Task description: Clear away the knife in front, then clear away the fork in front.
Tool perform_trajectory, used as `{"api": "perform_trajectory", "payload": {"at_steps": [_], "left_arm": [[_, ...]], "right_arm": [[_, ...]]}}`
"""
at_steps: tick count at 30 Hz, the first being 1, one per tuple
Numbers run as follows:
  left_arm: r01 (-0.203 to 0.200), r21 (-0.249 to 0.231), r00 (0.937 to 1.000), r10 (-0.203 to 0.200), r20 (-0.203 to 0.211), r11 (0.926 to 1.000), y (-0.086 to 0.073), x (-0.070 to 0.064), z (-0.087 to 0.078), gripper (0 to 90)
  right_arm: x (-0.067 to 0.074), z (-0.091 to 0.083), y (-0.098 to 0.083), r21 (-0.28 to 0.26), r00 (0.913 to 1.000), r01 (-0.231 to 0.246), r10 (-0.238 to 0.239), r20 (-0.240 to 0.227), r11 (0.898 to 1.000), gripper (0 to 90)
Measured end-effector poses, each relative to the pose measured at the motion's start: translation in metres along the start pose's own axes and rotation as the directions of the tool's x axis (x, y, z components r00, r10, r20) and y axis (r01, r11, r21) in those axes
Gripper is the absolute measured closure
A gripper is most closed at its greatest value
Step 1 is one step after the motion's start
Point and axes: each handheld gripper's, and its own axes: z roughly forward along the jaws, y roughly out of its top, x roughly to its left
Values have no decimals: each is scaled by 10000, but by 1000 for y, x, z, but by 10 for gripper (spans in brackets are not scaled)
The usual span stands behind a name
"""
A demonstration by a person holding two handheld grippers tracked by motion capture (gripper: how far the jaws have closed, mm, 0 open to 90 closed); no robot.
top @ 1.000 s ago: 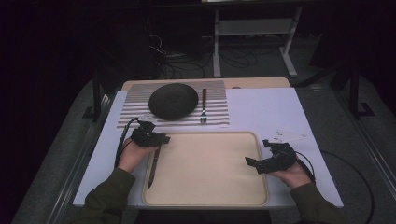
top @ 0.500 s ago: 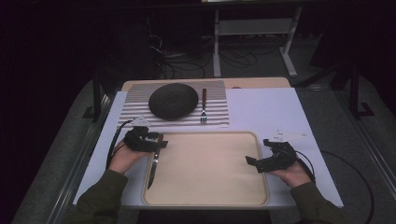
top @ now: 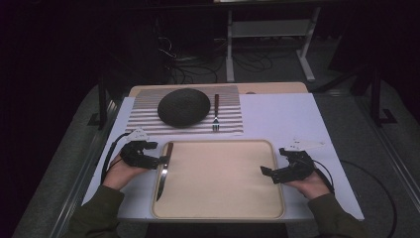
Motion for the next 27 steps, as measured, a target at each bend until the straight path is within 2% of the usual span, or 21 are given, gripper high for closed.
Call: {"api": "perform_trajectory", "payload": {"at_steps": [13, 19, 27], "left_arm": [[-2, -268, 10000, 2, -12, 9996, -14, 1, -15, 134], [67, -438, 10000, -68, -22, 9990, -19, 3, -19, 94], [57, -498, 10000, -56, 33, 9987, -20, 4, -17, 34]], "right_arm": [[2, 6, 8, 225, 9999, 165, -164, -15, 9996, 0], [4, 15, 18, 482, 9994, 301, -293, -163, 9984, 0], [1, 26, 36, 497, 9994, 327, -320, -151, 9982, 0]]}}
